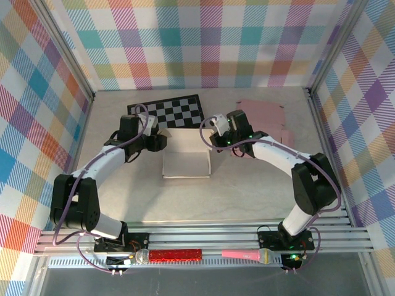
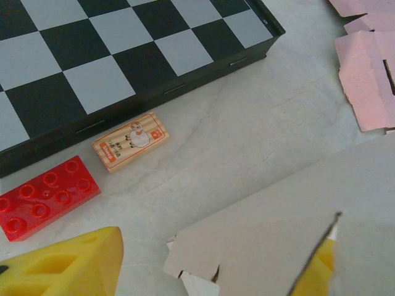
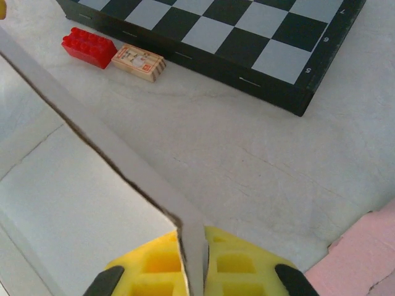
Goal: Fold the paper box
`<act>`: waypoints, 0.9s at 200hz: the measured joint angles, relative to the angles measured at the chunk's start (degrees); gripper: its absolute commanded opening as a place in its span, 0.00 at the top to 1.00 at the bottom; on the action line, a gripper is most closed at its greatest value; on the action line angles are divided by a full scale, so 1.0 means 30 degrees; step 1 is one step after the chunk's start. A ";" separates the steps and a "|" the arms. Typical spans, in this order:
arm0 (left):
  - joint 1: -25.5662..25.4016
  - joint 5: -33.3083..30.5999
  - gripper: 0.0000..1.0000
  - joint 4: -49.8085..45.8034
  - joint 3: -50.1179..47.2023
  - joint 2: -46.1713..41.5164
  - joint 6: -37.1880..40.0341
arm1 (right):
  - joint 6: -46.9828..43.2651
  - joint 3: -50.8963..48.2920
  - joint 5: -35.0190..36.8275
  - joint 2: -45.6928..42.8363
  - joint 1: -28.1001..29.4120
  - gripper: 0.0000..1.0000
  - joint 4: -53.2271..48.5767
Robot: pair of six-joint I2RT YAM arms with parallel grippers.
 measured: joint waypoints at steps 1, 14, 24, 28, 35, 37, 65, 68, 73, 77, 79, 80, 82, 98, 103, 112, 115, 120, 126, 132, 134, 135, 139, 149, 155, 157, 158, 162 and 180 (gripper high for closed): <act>0.0000 0.0007 0.43 0.0007 0.0000 0.0007 0.0015 | 0.0000 0.0000 -0.0007 0.0007 0.0000 1.00 0.0000; 0.0000 0.0175 0.53 0.0117 0.0015 0.0073 0.0204 | -0.0007 0.0051 -0.0138 0.0066 0.0000 1.00 -0.0007; -0.0007 0.0321 0.58 0.0189 0.0029 0.0160 0.0452 | -0.0007 0.0095 -0.0233 0.0109 0.0000 1.00 -0.0051; -0.0007 0.0321 0.59 0.0189 0.0051 0.0211 0.0386 | -0.0007 0.0124 -0.0248 0.0124 0.0000 1.00 -0.0066; -0.0007 0.0313 0.63 0.0197 0.0058 0.0284 0.0415 | 0.0000 0.0175 -0.0255 0.0146 0.0000 1.00 -0.0124; -0.0007 0.0306 0.64 0.0197 0.0058 0.0313 0.0459 | 0.0000 0.0189 -0.0255 0.0153 0.0000 1.00 -0.0138; -0.0007 0.0255 0.76 0.0124 0.0058 0.0350 0.0423 | 0.0007 0.0306 -0.0255 0.0204 0.0000 1.00 -0.0270; -0.0007 0.0226 0.77 0.0095 0.0058 0.0350 0.0364 | 0.0007 0.0313 -0.0255 0.0226 0.0000 1.00 -0.0270; -0.0007 0.0182 0.78 0.0080 0.0058 0.0350 0.0408 | 0.0007 0.0342 -0.0255 0.0240 0.0000 1.00 -0.0277; -0.0007 0.0124 0.80 0.0044 0.0058 0.0350 0.0452 | 0.0015 0.0379 -0.0255 0.0262 0.0000 1.00 -0.0291; -0.0015 0.0117 0.81 0.0036 0.0066 0.0350 0.0437 | 0.0015 0.0401 -0.0255 0.0277 0.0000 1.00 -0.0291; -0.0015 0.0117 0.81 0.0029 0.0066 0.0350 0.0386 | 0.0015 0.0401 -0.0255 0.0277 0.0000 1.00 -0.0299; -0.0015 0.0095 0.82 0.0000 0.0087 0.0350 0.0372 | 0.0022 0.0415 -0.0248 0.0284 0.0000 1.00 -0.0299; -0.0066 -0.0080 0.88 -0.0219 0.0240 0.0379 0.0437 | 0.0087 0.0532 -0.0248 0.0372 0.0007 1.00 -0.0328; -0.0131 -0.0117 0.89 -0.0291 0.0313 0.0415 0.0379 | 0.0095 0.0554 -0.0248 0.0393 0.0007 1.00 -0.0342; -0.0255 -0.0248 0.93 -0.0350 0.0488 0.0532 0.0423 | 0.0138 0.0561 -0.0204 0.0401 0.0036 1.00 -0.0350; -0.0291 -0.0328 0.94 -0.0350 0.0546 0.0590 0.0350 | 0.0160 0.0583 -0.0160 0.0408 0.0051 1.00 -0.0364; -0.0401 -0.0437 0.95 -0.0350 0.0656 0.0670 0.0386 | 0.0168 0.0627 -0.0102 0.0408 0.0073 1.00 -0.0415; -0.0532 -0.0612 0.97 -0.0350 0.0772 0.0794 0.0379 | 0.0182 0.0670 0.0022 0.0415 0.0168 1.00 -0.0437; -0.0670 -0.0845 0.99 -0.0342 0.0889 0.0918 0.0335 | 0.0262 0.0729 0.0160 0.0415 0.0219 1.00 -0.0488; -0.0699 -0.0911 0.99 -0.0342 0.0911 0.0954 0.0291 | 0.0313 0.0750 0.0240 0.0415 0.0248 1.00 -0.0532; -0.0743 -0.0954 0.99 -0.0342 0.0925 0.0984 0.0233 | 0.0342 0.0765 0.0277 0.0423 0.0277 1.00 -0.0554; -0.0816 -0.1115 1.00 -0.0335 0.0969 0.1042 0.0270 | 0.0430 0.0809 0.0357 0.0437 0.0335 1.00 -0.0590; -0.1086 -0.1574 1.00 -0.0306 0.1049 0.1195 0.0160 | 0.0750 0.0911 0.0780 0.0495 0.0423 1.00 -0.0685; -0.1260 -0.1865 1.00 -0.0270 0.1056 0.1253 0.0073 | 0.0933 0.0954 0.1042 0.0525 0.0452 1.00 -0.0699; -0.1333 -0.2004 1.00 -0.0270 0.1056 0.1260 -0.0015 | 0.1049 0.0984 0.1158 0.0532 0.0481 1.00 -0.0707; -0.1355 -0.2040 1.00 -0.0262 0.1056 0.1268 -0.0036 | 0.1115 0.0991 0.1239 0.0539 0.0495 1.00 -0.0714; -0.1479 -0.2259 1.00 -0.0262 0.1056 0.1275 -0.0138 | 0.1239 0.1027 0.1464 0.0561 0.0539 1.00 -0.0736; -0.2047 -0.3228 1.00 -0.0138 0.1056 0.1311 -0.0772 | 0.2302 0.1122 0.2790 0.0597 0.0809 1.00 -0.0780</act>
